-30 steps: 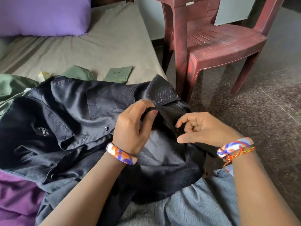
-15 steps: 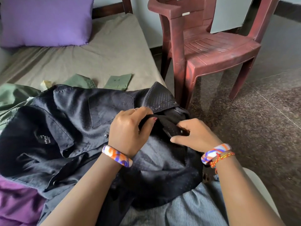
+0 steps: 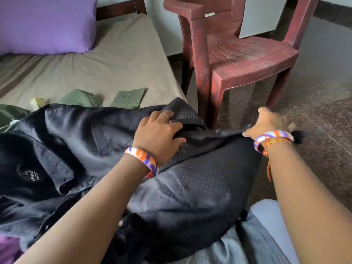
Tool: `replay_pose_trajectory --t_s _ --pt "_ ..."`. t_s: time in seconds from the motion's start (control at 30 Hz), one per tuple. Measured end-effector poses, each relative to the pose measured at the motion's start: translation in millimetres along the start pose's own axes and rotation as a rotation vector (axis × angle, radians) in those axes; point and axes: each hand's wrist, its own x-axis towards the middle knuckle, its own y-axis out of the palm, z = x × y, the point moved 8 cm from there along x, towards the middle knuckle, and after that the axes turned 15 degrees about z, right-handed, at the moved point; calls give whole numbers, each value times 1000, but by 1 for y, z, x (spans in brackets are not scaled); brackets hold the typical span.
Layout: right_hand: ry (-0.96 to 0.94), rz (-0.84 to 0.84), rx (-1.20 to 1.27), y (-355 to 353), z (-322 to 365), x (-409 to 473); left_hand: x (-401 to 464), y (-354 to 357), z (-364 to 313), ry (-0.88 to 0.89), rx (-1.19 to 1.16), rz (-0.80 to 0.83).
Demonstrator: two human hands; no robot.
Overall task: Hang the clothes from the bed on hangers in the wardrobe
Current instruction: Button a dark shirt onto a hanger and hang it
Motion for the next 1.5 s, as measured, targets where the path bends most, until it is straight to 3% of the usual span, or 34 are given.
replay_pose_trajectory --t_s 0.07,0.13,0.2,0.3,0.4,0.5,0.6,0.7,0.77,0.93,1.2,1.33,1.5 --pt "0 95 -4 18 7 -4 4 7 17 -72 -44 45" --pt "-176 33 189 25 25 -31 1 12 31 -79 -119 -6" --pt "-375 65 442 35 50 -64 -2 15 36 -61 -200 -77" --pt "-501 99 516 54 79 -89 -1 4 37 -51 -333 -231" --pt "-470 116 508 75 83 -83 8 -8 33 -100 -359 -292" --pt "-427 57 568 80 75 -72 27 -8 27 -158 -250 -191" --pt "-181 24 705 84 42 -49 47 -7 9 -106 -79 -141" --pt "110 260 1092 112 17 -26 70 -5 -14 -14 67 -132" --pt "194 427 1314 126 18 -24 86 -1 -35 66 191 -106" --pt "221 506 1300 128 19 -17 113 15 -73 126 400 31" --pt "169 637 1220 139 37 -8 132 36 -70 38 320 196" --pt "174 624 1391 137 38 -6 132 33 -68 -35 271 235" --pt "120 511 1598 124 33 -2 131 24 -65 -59 0 280"
